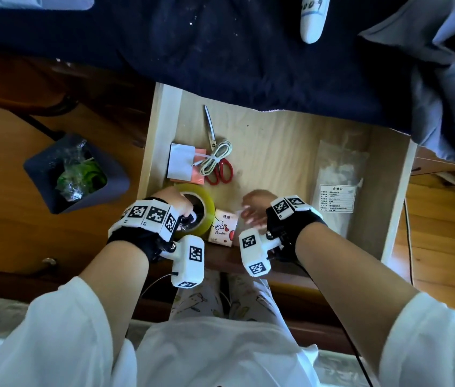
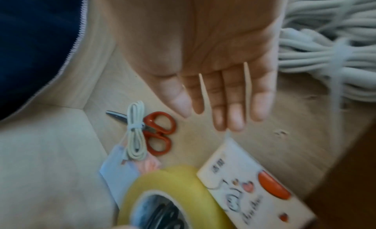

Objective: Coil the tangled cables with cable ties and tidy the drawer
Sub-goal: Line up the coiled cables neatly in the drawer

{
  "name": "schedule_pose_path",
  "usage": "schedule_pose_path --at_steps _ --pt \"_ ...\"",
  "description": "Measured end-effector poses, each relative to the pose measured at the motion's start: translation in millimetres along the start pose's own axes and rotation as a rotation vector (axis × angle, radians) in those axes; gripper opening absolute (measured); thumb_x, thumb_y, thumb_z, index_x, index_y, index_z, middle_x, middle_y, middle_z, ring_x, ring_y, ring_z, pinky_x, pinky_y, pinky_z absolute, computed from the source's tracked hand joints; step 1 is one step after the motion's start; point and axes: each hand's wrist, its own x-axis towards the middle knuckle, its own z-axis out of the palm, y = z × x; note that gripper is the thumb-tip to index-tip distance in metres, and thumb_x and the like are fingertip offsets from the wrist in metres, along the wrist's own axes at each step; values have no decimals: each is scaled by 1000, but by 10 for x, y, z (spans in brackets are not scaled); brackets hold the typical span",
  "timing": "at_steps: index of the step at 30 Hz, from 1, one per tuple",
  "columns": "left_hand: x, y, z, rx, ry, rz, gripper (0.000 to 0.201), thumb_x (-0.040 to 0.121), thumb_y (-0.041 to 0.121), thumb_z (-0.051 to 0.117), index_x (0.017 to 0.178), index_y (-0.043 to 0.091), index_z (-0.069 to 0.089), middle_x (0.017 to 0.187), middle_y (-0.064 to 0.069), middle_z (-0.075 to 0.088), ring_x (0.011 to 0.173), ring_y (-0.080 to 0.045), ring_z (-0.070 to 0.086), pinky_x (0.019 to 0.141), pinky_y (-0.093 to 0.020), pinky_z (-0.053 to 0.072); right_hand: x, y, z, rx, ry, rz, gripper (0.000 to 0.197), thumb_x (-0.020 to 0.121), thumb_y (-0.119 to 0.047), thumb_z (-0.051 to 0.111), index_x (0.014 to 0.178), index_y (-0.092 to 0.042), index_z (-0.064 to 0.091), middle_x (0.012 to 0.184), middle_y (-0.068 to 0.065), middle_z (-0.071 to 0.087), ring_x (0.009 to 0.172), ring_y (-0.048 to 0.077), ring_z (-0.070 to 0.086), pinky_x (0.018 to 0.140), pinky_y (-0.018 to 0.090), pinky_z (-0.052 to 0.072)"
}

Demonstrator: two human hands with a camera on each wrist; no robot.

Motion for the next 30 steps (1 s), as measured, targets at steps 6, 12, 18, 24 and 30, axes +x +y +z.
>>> schedule_pose_path --at_steps 6,12,18,24,30 --pt "-124 183 -275 -559 24 2 21 91 4 51 73 16 51 91 -13 55 64 -14 51 46 -22 50 -91 -573 83 -25 53 -377 37 93 -9 48 128 -20 46 76 9 48 58 15 41 54 23 34" --pt "-169 115 -212 -930 -131 -24 34 91 -9 34 98 16 56 87 -9 56 76 -20 54 60 -33 45 81 -840 240 -130 -14 -436 39 98 -13 42 136 -19 43 74 1 49 55 11 43 47 17 36" --pt "-188 26 -185 -883 -309 76 72 83 -19 28 125 33 55 108 -11 57 89 -25 54 60 -35 49 131 -822 295 -106 16 -419 15 100 -18 38 98 -14 52 65 8 49 38 8 50 38 13 39" --pt "-232 81 -144 -930 -345 111 57 82 -13 29 110 29 54 105 -10 51 91 -26 51 67 -37 49 4 -514 -40 218 128 -493 20 99 -26 42 80 -20 46 48 2 57 37 15 52 41 16 32" --pt "-264 403 169 -1025 -412 107 21 97 9 45 100 28 54 98 -3 56 82 -22 54 71 -42 48 -229 209 -479 446 184 -408 20 96 -17 48 76 -16 43 54 11 64 40 20 57 40 16 35"
